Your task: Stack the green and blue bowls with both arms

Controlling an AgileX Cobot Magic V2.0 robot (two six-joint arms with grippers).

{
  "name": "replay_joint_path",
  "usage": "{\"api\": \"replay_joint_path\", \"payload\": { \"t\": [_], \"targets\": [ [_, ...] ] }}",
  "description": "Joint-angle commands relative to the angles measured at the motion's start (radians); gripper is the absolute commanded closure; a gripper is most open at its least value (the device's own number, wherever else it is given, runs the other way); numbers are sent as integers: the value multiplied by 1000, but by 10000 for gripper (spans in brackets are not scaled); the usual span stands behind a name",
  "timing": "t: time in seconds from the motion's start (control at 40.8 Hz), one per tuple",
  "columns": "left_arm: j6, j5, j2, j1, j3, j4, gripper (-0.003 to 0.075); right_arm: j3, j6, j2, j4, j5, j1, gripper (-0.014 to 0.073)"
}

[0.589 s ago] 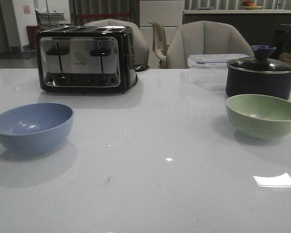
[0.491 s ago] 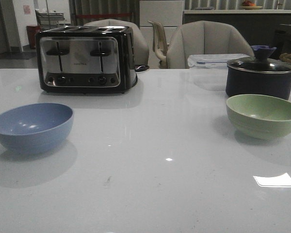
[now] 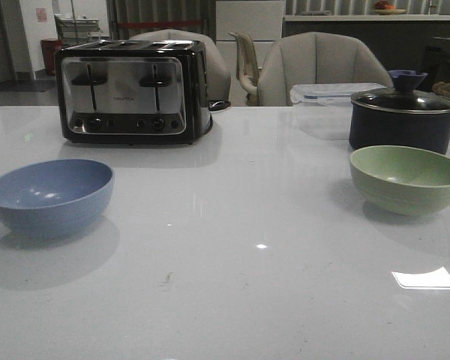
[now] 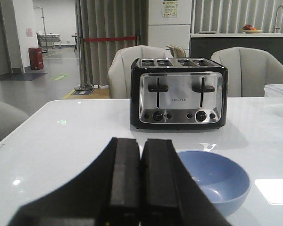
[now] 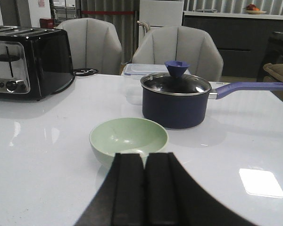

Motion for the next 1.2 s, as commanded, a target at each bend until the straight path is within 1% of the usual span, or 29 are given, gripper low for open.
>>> {"api": "replay_joint_path", "payload": {
  "t": [0.0, 0.147, 0.245, 0.294, 0.368, 0.515, 0.662, 0.785, 0.859, 1.006, 1.104, 1.177],
  "targets": [
    [-5, -93, -20, 2, 21, -9, 620, -3, -6, -20, -1, -93, -7, 559],
    [-5, -99, -20, 2, 21, -9, 620, -3, -6, -20, -2, -93, -7, 559],
    [-5, -127, -20, 2, 19, -11, 620, -5, -6, -20, -2, -104, -7, 559],
    [-5, -162, -20, 2, 11, -13, 619, -19, -6, -20, -2, -123, -7, 559],
    [-5, -194, -20, 2, -24, -13, 620, -68, -6, -20, -3, -113, -7, 559],
    [-5, -175, -16, 2, -164, -13, 619, -233, -6, -17, -15, -32, -7, 559],
    [-5, -91, 19, 2, -350, -13, 620, -435, -7, 36, -34, 89, -7, 559],
    [-5, 19, 112, 2, -514, -13, 619, -605, -7, 136, -33, 200, -7, 559],
    [-5, 91, 172, 2, -595, -13, 620, -677, -7, 194, -33, 256, -7, 559],
    [-5, 241, 286, 2, -708, -13, 620, -757, -7, 306, -33, 341, -7, 559],
    [-5, 276, 342, 2, -715, -13, 620, -756, -7, 374, -33, 386, -7, 559],
    [-5, 318, 383, 2, -715, -13, 620, -756, -7, 430, -33, 447, -7, 559]
  ]
}}
